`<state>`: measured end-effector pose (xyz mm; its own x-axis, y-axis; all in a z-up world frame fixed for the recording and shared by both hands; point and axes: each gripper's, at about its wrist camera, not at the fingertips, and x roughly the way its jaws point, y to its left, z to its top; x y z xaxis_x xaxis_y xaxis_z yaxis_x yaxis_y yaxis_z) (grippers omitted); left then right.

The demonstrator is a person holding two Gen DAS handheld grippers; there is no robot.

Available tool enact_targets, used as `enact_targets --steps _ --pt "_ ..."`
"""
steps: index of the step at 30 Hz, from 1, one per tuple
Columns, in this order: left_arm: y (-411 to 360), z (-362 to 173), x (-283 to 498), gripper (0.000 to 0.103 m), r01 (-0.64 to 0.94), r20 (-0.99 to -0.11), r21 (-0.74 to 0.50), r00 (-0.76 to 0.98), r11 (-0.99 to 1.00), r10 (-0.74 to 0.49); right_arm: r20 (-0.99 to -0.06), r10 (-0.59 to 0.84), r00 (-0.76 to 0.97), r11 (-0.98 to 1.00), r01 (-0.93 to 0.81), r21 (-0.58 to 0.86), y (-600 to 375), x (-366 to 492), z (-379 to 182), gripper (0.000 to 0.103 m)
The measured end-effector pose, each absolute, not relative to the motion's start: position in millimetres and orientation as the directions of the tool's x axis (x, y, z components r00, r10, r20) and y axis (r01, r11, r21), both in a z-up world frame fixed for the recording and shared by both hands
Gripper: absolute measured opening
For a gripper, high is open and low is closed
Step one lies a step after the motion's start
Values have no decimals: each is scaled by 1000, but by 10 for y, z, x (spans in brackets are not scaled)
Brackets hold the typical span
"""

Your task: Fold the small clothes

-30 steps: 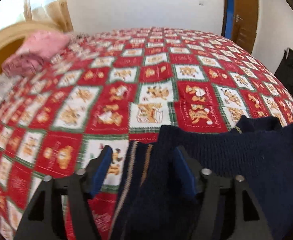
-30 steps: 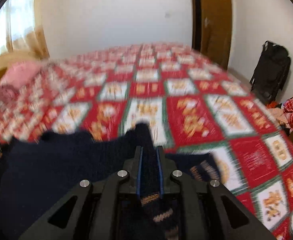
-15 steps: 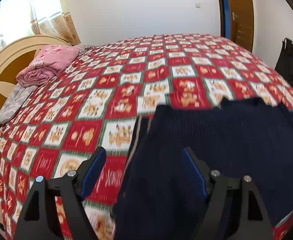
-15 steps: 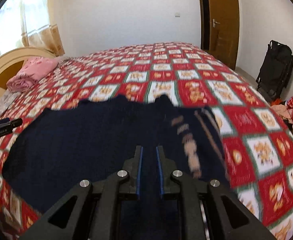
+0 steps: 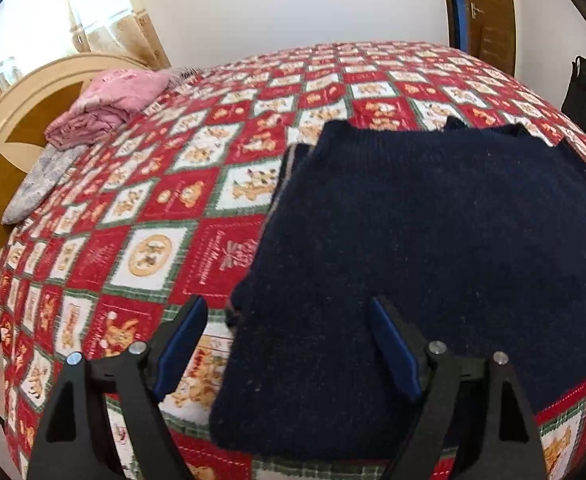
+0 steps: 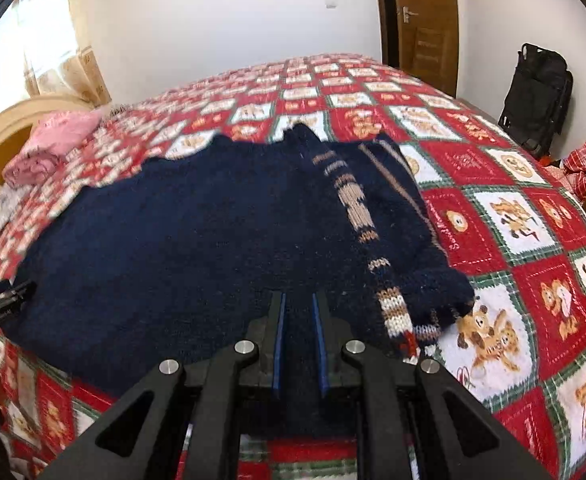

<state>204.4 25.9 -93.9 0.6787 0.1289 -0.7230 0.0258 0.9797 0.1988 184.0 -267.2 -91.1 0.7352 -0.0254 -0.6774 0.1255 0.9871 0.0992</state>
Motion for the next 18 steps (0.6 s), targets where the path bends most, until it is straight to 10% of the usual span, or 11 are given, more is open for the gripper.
enact_targets --steps 18 --pt "502 -519 1800 103 -26 -608 90 790 996 75 -599 107 794 992 -45 117 -1910 1604 -578 14"
